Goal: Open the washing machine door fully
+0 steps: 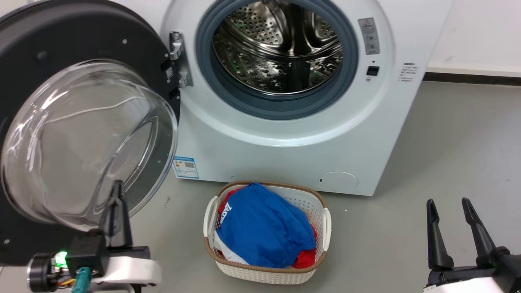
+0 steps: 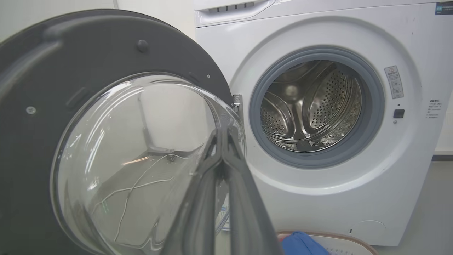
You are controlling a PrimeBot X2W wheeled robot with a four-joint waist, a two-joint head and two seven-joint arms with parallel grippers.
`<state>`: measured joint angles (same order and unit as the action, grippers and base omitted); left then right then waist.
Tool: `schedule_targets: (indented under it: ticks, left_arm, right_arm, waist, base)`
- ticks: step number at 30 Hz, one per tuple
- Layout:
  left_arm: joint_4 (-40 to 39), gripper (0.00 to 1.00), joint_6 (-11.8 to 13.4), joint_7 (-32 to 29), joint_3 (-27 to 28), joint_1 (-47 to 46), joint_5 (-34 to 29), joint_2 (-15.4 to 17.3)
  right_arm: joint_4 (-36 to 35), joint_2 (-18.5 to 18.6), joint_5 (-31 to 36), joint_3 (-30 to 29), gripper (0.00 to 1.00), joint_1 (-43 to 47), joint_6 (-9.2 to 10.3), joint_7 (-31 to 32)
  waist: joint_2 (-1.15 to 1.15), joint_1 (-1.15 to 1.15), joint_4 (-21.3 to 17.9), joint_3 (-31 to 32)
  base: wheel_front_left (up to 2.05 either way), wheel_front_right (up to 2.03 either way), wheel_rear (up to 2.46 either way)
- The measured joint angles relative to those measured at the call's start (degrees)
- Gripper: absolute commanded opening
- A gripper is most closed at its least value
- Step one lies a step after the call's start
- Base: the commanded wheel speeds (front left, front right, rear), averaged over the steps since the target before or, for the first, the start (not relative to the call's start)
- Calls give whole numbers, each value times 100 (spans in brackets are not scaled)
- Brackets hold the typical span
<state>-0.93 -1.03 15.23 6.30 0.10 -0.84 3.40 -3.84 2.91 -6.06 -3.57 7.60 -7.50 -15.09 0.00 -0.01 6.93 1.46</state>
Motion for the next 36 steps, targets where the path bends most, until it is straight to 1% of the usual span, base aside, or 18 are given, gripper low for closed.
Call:
schedule_targets:
  ticks: [5,10,14,18,19,20,22,36]
  left_arm:
    - [115,0,1,0,-358,140,114,-23]
    - [278,0,-27,0,-552,244,316,-33]
    - [402,0,-44,0,-651,294,408,-41]
    - [498,0,-7,0,-687,300,471,-41]
    - [523,3,1,0,-695,309,500,-42]
    - [553,29,2,0,-700,315,515,-42]
    - [603,100,10,0,-723,324,493,-42]
    - [725,100,53,0,-773,325,398,-43]
  right_arm:
    - [-79,1,2,1,100,93,0,0]
    - [-115,1,0,-2,100,174,0,0]
    - [-104,1,-18,-11,100,216,0,0]
    - [-75,1,-44,-3,100,314,0,0]
    - [-62,1,-45,-8,100,320,0,0]
    - [-53,1,-45,-5,100,321,0,0]
    - [-30,1,-48,-12,100,330,0,0]
    - [114,1,-104,-14,100,353,0,0]
  waist:
    - [0,0,-191,56]
    - [0,0,-360,103]
    - [0,0,-461,126]
    - [0,0,-535,143]
    - [0,1,-551,148]
    - [0,0,-564,154]
    - [0,1,-587,164]
    - [0,1,-633,170]
  base:
    - [0,0,0]
    - [0,0,0]
    - [0,0,0]
    - [0,0,0]
    - [0,0,0]
    - [0,0,0]
    - [0,0,0]
    - [0,0,0]
